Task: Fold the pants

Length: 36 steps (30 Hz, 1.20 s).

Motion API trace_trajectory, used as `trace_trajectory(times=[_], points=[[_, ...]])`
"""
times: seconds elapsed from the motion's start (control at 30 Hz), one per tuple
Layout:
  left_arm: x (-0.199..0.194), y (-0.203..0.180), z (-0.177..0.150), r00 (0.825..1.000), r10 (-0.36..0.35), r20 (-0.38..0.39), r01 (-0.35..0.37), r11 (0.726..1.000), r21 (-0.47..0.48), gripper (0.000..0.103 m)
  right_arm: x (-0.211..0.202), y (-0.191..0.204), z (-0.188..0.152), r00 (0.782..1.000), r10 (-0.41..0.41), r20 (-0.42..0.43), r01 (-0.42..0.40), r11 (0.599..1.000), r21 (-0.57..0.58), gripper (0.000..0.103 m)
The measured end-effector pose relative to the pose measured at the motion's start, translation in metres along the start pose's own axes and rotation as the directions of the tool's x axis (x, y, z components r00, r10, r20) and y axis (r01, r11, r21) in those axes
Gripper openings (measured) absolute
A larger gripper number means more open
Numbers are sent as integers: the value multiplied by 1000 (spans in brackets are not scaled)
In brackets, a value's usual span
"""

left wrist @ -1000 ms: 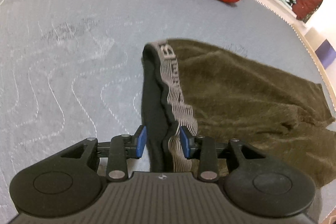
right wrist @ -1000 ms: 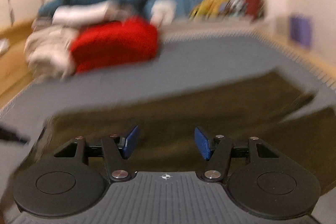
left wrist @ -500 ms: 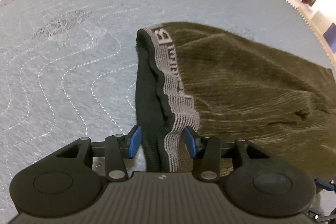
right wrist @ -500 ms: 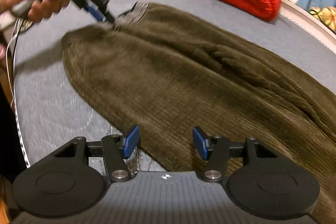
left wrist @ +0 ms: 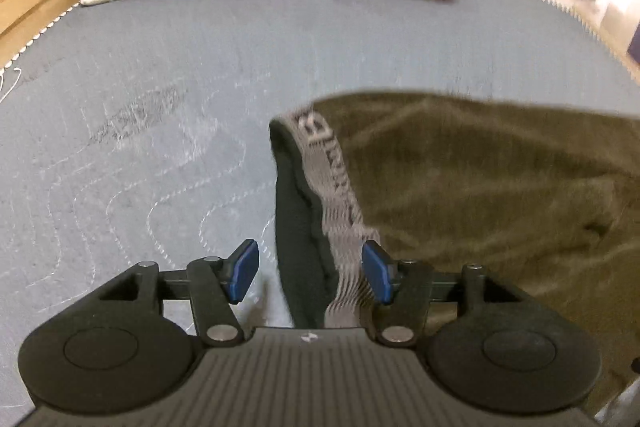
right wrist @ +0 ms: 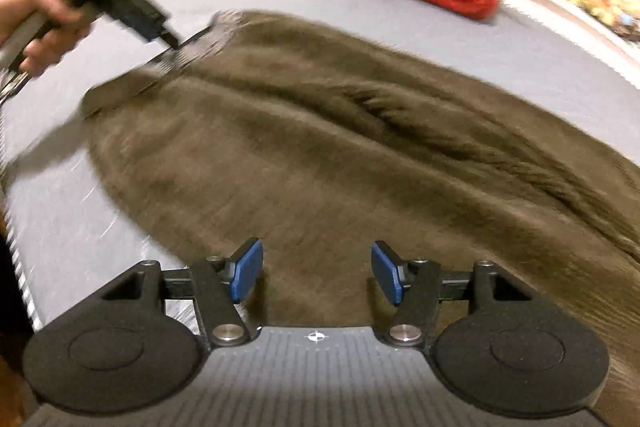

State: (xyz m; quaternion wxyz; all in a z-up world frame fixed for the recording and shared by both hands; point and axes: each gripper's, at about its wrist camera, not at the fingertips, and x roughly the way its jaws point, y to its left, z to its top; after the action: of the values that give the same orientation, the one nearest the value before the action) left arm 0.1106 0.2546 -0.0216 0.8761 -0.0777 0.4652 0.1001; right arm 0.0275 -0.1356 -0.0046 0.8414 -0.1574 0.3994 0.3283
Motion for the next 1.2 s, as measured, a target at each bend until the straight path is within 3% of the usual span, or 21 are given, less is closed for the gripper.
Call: trace_trajectory(times=[0.1, 0.2, 0.43, 0.5, 0.57, 0.7, 0.93, 1.2], points=[[-5, -2, 4, 998, -14, 57, 16, 999, -38, 62, -6, -15, 5, 999, -35, 41, 30, 994, 105, 64], [-9, -7, 6, 992, -25, 121, 27, 1000, -15, 62, -14, -28, 8, 993, -69, 93, 50, 980, 194, 65], [-1, -2, 12, 988, -51, 144, 63, 995, -82, 56, -23, -45, 15, 977, -144, 159, 95, 955, 280, 69], [2, 1, 14, 988, -47, 148, 62, 993, -99, 47, -20, -46, 15, 977, -143, 158, 92, 952, 292, 69], [5, 9, 16, 988, -59, 142, 77, 989, -126, 28, -19, -47, 15, 979, -132, 156, 82, 952, 296, 69], [15, 27, 23, 987, -92, 132, 120, 968, -219, 9, -21, -44, 18, 978, -116, 173, 62, 955, 290, 69], [29, 38, 38, 978, -134, 158, 174, 945, -277, 8, -23, -50, 20, 978, -92, 187, 29, 950, 311, 70], [57, 12, 60, 971, -145, 188, 178, 968, -175, 11, -19, -60, 22, 982, -55, 179, -16, 928, 373, 70]])
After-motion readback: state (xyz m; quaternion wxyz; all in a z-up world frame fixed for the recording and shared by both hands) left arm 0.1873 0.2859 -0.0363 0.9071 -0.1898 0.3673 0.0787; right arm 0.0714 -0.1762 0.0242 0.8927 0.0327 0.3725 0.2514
